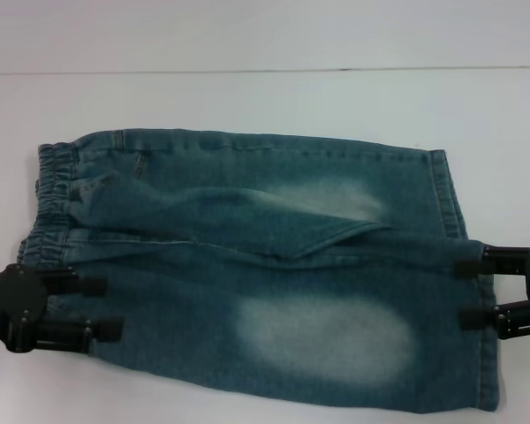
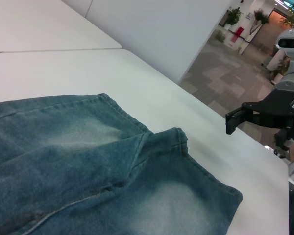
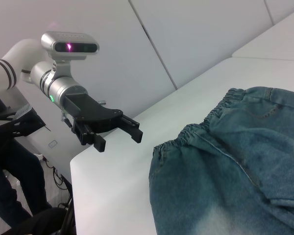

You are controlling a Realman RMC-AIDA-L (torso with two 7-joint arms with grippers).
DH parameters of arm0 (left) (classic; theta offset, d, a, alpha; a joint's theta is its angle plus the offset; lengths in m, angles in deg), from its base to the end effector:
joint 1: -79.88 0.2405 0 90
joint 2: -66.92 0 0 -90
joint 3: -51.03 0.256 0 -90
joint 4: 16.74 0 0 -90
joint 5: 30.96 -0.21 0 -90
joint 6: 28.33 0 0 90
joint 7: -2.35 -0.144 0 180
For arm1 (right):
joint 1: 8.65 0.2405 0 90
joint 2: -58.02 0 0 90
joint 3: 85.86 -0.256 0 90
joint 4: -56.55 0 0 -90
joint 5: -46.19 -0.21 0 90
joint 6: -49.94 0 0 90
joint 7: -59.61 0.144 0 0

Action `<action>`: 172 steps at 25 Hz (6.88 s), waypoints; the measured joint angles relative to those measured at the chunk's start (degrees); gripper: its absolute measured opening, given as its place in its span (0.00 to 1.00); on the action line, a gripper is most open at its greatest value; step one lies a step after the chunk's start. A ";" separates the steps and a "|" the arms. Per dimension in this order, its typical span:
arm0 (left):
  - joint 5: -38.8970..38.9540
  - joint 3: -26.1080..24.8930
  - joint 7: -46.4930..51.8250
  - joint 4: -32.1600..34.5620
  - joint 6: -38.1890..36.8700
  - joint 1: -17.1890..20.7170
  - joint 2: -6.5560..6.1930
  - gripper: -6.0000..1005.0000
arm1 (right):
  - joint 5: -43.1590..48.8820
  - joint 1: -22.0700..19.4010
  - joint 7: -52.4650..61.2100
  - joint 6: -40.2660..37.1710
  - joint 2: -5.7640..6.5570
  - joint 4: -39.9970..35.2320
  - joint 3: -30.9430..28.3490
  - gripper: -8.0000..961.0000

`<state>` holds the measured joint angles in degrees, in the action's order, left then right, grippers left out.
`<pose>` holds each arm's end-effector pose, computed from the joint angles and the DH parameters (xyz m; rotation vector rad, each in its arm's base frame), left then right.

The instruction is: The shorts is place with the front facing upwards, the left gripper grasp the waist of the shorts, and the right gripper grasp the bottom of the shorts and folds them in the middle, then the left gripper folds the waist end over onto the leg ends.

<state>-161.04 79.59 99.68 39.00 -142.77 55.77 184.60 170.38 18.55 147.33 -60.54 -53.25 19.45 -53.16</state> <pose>-0.2890 0.2661 0.0671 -2.8510 -1.0041 -0.5462 0.2941 0.2785 0.0568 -2.9183 0.9016 0.7050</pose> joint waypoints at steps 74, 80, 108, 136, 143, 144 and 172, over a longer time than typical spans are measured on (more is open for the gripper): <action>-25.38 -0.37 10.93 1.10 19.22 -5.58 -0.48 0.08 | 0.09 1.02 -0.10 0.87 -0.44 0.00 -0.04 0.97; -23.87 -1.16 13.36 0.56 18.38 -6.82 -0.94 0.01 | 0.18 1.64 3.81 1.01 0.40 0.00 -0.33 0.97; -20.99 -3.70 16.59 -0.90 19.02 -9.48 -2.58 0.03 | 33.91 13.13 18.85 -3.05 1.51 -3.56 7.43 0.97; -20.90 -3.69 16.88 -0.99 19.90 -9.77 -2.10 0.05 | 32.74 16.51 20.06 5.14 -2.00 2.29 13.81 0.89; -20.90 -3.61 16.84 -0.99 19.88 -9.93 -2.11 0.05 | 32.82 16.59 19.78 6.15 -2.40 2.29 13.97 0.75; -20.90 -3.61 16.84 -1.00 19.88 -9.95 -2.11 0.05 | 32.83 16.58 19.86 6.37 -2.40 2.29 13.97 0.71; -20.91 -4.74 24.38 -1.09 19.10 -12.15 -3.59 0.07 | 25.03 12.78 13.80 9.53 1.70 2.61 -3.88 0.04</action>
<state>-181.95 74.85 124.06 37.91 -123.67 43.62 181.01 195.41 31.33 161.13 -51.01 -51.55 22.07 -57.04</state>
